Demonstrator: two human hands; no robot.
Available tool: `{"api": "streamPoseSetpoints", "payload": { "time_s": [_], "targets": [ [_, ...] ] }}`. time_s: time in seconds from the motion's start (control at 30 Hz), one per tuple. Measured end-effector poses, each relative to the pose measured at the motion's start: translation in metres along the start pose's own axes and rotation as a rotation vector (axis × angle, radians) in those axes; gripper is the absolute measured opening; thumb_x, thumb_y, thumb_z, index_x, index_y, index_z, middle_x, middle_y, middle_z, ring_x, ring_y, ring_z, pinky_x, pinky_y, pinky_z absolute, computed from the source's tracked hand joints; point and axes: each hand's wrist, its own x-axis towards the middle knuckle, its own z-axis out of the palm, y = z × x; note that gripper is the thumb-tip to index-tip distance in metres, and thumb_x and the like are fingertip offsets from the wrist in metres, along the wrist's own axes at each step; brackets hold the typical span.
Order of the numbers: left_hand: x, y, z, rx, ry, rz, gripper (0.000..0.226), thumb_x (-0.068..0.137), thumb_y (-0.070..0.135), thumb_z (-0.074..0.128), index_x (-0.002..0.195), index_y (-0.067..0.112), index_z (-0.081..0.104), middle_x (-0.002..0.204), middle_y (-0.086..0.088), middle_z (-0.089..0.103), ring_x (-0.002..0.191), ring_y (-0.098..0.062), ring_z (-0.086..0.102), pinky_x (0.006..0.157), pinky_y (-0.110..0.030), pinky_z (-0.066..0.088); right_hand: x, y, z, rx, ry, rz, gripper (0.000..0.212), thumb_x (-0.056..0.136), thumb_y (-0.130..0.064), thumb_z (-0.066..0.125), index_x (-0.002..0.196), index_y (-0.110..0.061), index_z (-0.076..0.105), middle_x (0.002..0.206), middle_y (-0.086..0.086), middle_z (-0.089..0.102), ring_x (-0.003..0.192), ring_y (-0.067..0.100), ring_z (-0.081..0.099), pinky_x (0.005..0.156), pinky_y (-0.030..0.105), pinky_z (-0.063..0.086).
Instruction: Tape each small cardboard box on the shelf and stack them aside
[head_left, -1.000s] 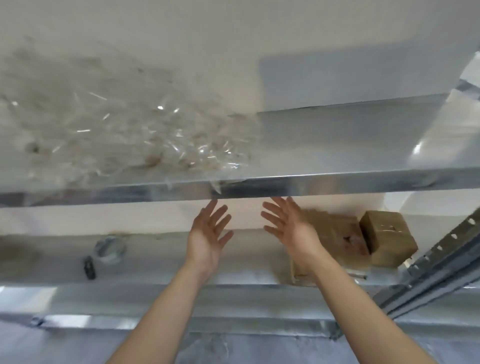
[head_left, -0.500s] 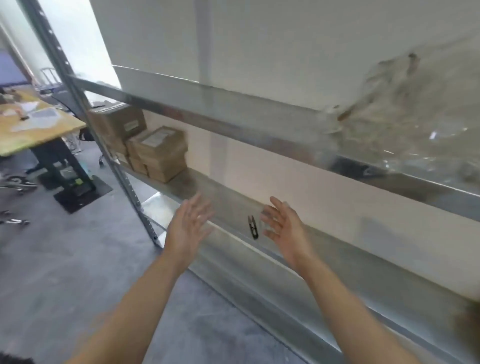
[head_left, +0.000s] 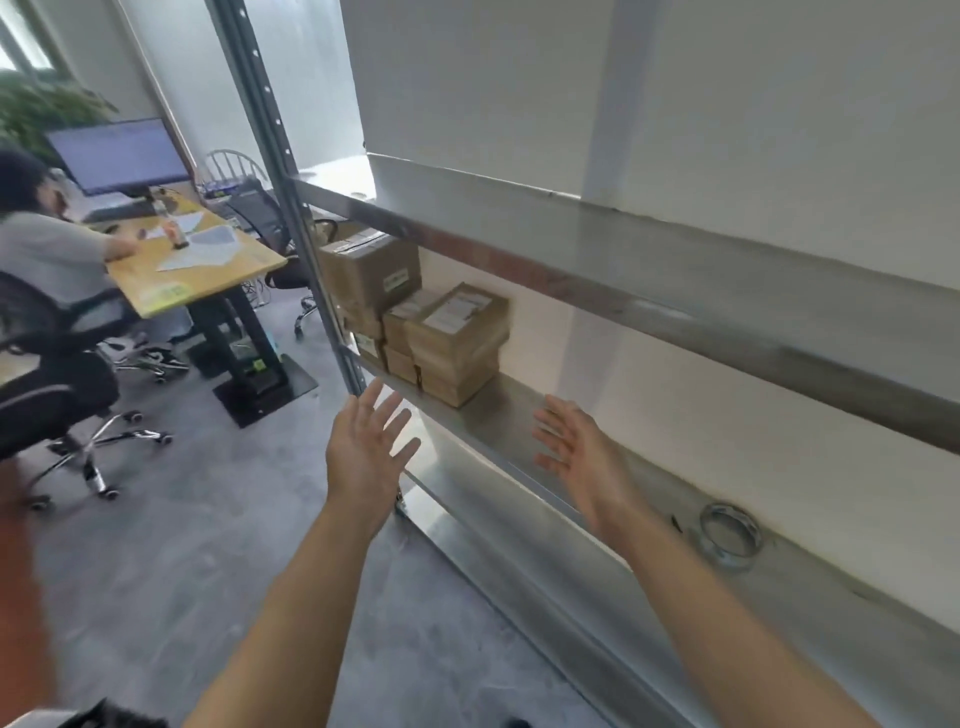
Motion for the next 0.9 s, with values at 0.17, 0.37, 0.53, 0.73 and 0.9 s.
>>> {"api": "streamPoseSetpoints", "payload": {
  "time_s": [0.17,0.37,0.53,0.73,0.9],
  "targets": [
    [0.067,0.009,-0.015,0.264,0.001,0.020,0.057,0.099,0.057,0.038,0.148,0.029,0.047,0.148,0.002,0.053,0.138,-0.021,0.047,0.108,-0.046,0.041,0.082,0.005,0.027,0.009,-0.033,0.032,0.042,0.108,-0.036,0.036,0.145,-0.019,0.047,0.139,-0.001,0.056,0.125,0.015,0.056,0.098,0.033,0.049],
    [0.134,0.026,-0.027,0.433,-0.023,0.025,0.060,0.097,0.059,0.033,0.148,0.030,0.045,0.151,0.003,0.048,0.141,-0.023,0.043,0.114,-0.048,0.035,0.149,-0.009,0.049,-0.007,-0.045,0.048,0.045,0.107,-0.036,0.039,0.148,-0.018,0.043,0.131,-0.004,0.058,0.126,0.016,0.055,0.103,0.037,0.048],
    [0.196,0.035,-0.017,0.474,-0.084,0.007,0.046,0.107,0.050,0.028,0.145,0.033,0.047,0.151,0.006,0.048,0.140,-0.016,0.042,0.116,-0.043,0.033,0.188,-0.015,0.055,-0.060,0.016,0.048,0.037,0.108,-0.036,0.038,0.139,-0.019,0.049,0.141,0.002,0.053,0.132,0.019,0.051,0.109,0.040,0.045],
    [0.268,0.038,-0.005,0.485,-0.209,-0.042,0.050,0.108,0.045,0.030,0.152,0.025,0.041,0.150,0.005,0.046,0.141,-0.014,0.041,0.120,-0.039,0.026,0.224,-0.011,0.072,-0.176,0.147,0.054,0.037,0.108,-0.039,0.036,0.138,-0.023,0.050,0.136,-0.005,0.056,0.123,0.011,0.054,0.096,0.028,0.050],
    [0.321,0.033,-0.007,0.497,-0.314,-0.103,0.037,0.109,0.041,0.030,0.139,0.031,0.050,0.141,0.005,0.054,0.136,-0.017,0.047,0.116,-0.039,0.034,0.244,-0.011,0.097,-0.153,0.310,0.047,0.024,0.109,-0.036,0.034,0.099,-0.037,0.057,0.109,-0.018,0.060,0.102,0.000,0.056,0.104,0.034,0.045]
  ]
}}
